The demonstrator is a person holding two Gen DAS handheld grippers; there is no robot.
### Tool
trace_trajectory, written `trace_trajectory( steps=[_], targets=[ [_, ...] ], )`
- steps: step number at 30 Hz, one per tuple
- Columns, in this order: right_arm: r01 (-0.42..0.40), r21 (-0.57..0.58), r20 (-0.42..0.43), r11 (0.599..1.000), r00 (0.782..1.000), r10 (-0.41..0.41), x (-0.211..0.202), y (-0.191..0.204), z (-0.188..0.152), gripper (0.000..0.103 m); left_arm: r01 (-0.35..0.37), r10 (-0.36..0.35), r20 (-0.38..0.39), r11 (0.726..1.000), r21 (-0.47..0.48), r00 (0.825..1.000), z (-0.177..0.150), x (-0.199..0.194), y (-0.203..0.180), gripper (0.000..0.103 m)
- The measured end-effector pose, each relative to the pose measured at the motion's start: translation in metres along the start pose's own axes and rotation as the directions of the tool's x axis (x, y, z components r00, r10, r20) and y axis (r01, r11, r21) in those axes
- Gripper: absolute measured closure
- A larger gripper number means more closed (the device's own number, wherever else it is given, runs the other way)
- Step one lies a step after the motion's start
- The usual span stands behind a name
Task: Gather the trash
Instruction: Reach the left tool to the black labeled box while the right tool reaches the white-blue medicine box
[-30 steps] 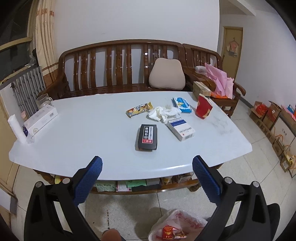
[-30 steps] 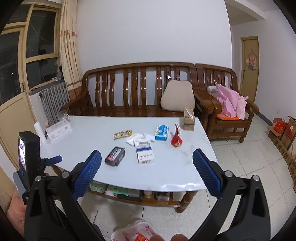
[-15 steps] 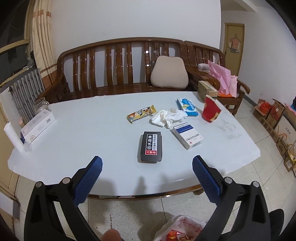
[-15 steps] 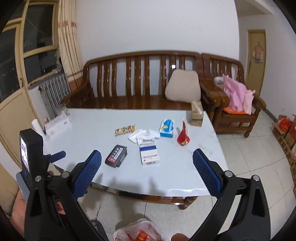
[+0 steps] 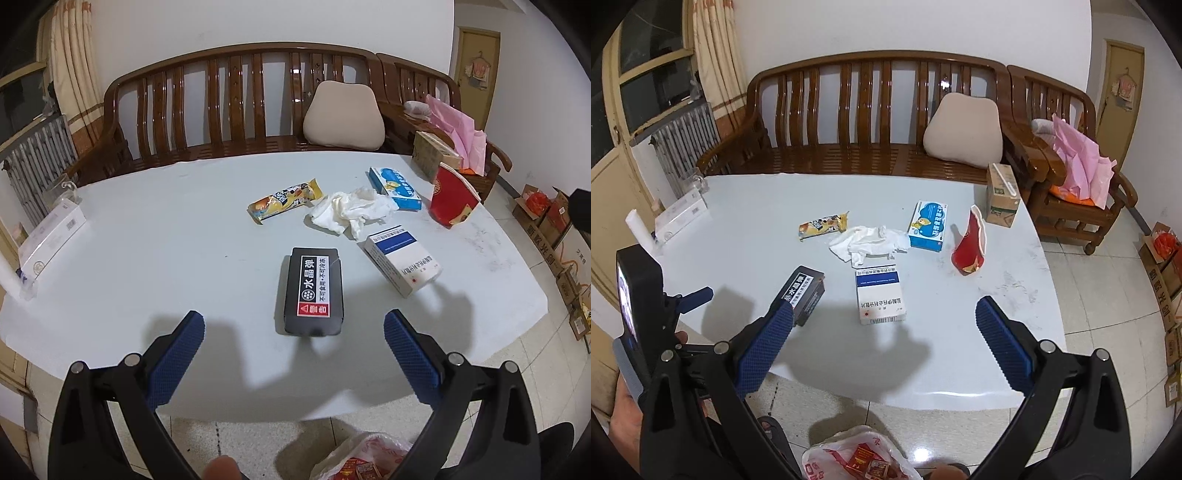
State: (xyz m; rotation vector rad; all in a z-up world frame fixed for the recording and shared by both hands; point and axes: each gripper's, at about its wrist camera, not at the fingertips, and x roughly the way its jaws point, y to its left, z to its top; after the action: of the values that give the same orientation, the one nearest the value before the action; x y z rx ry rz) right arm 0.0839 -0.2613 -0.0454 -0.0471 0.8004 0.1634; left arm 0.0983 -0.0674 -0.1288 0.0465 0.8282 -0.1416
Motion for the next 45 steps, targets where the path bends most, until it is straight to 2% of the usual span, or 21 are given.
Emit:
trace_trajectory(
  steps=[6, 9, 11, 25, 33, 45],
  targets=[
    [0.003, 0.015, -0.037, 1.0, 0.999, -0.002, 0.028, -0.006, 0.003, 0.007, 0.0, -0.001, 0.009, 0.999, 0.054, 1.0, 0.007, 0.017, -0.009, 0.008],
    [0.002, 0.009, -0.056, 1.0, 0.998, -0.002, 0.038, -0.007, 0.008, 0.007, 0.022, -0.022, -0.009, 0.997, 0.068, 1.0, 0.01, 0.03, -0.012, 0.008],
    [0.006, -0.012, -0.078, 1.0, 0.997, -0.007, 0.048, -0.005, 0.01, 0.007, 0.008, -0.008, -0.011, 0.996, 0.086, 1.0, 0.012, 0.038, -0.014, 0.008],
    [0.014, -0.028, -0.177, 1.0, 0.984, -0.018, 0.11, -0.004, 0.018, 0.007, 0.022, -0.016, -0.082, 0.997, 0.07, 0.997, 0.012, 0.081, -0.006, 0.008],
    [0.001, -0.012, -0.25, 1.0, 0.968, -0.004, 0.145, -0.007, 0.014, 0.007, 0.031, -0.024, -0.102, 0.997, 0.073, 0.995, 0.015, 0.091, -0.005, 0.008],
    [0.022, -0.036, -0.334, 0.999, 0.942, -0.033, 0.189, -0.001, 0.012, 0.007, 0.028, -0.02, -0.126, 0.997, 0.069, 0.992, 0.016, 0.104, -0.005, 0.008]
  ],
)
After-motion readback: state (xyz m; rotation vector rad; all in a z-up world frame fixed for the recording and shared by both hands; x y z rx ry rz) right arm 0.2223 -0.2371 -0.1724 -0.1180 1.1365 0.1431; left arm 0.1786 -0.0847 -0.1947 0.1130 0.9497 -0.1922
